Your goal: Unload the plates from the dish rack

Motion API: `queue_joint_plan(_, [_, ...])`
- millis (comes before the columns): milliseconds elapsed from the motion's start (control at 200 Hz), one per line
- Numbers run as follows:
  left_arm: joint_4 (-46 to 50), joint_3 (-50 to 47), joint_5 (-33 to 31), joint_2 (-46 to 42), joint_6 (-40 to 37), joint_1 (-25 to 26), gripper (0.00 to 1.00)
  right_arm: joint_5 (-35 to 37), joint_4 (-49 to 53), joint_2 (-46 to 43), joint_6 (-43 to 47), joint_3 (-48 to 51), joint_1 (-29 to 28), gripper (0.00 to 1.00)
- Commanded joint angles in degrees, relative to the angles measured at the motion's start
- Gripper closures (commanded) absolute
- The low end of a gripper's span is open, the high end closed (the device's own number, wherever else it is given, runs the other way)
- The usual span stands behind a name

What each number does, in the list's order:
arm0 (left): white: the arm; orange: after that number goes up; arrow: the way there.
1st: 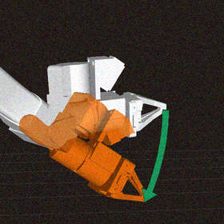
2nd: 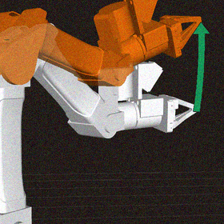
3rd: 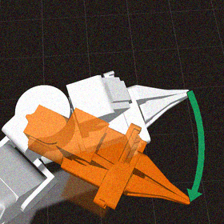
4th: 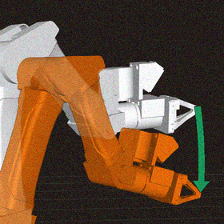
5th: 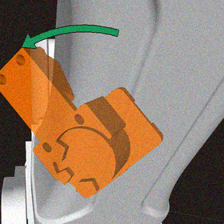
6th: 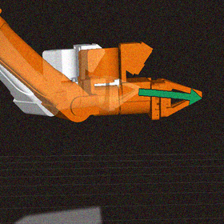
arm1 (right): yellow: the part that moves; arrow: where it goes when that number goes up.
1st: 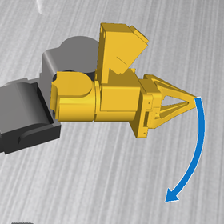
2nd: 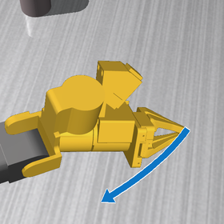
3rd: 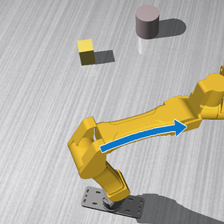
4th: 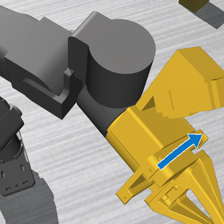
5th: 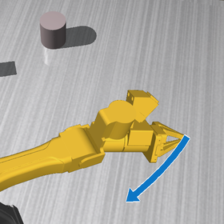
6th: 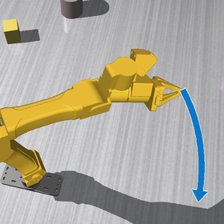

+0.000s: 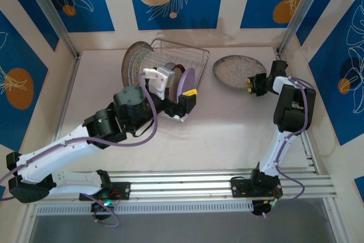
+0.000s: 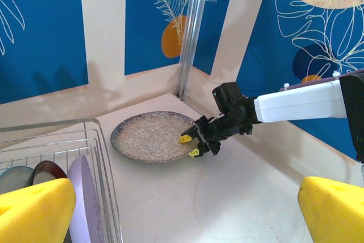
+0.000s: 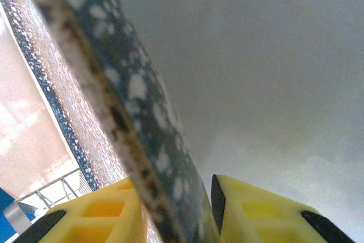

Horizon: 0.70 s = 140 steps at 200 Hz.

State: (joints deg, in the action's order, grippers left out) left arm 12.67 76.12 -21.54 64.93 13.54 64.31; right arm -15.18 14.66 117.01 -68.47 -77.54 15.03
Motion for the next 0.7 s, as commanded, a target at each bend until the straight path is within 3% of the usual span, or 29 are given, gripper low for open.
queue_joint_plan(0, [0.21, 1.24, -1.03, -1.43, -0.08, 0.55, 0.0, 1.75, 7.67, 2.08, -1.67, 0.72, 0.35, 0.65])
queue_joint_plan(265, [0.15, 1.4, -1.05, -1.45, -0.15, 0.55, 0.0, 2.26, 7.58, 1.99, -2.01, 1.67, 0.28, 0.63])
queue_joint_plan(470, [0.13, 1.4, -1.08, -1.29, -0.1, 0.55, 0.0, 3.01, 8.94, 1.73, -1.93, 1.69, 0.27, 0.54])
queue_joint_plan(695, [0.17, 1.31, -1.04, -1.3, 0.2, 0.55, 0.0, 2.7, 8.17, 1.56, -2.16, 2.62, 0.35, 0.51])
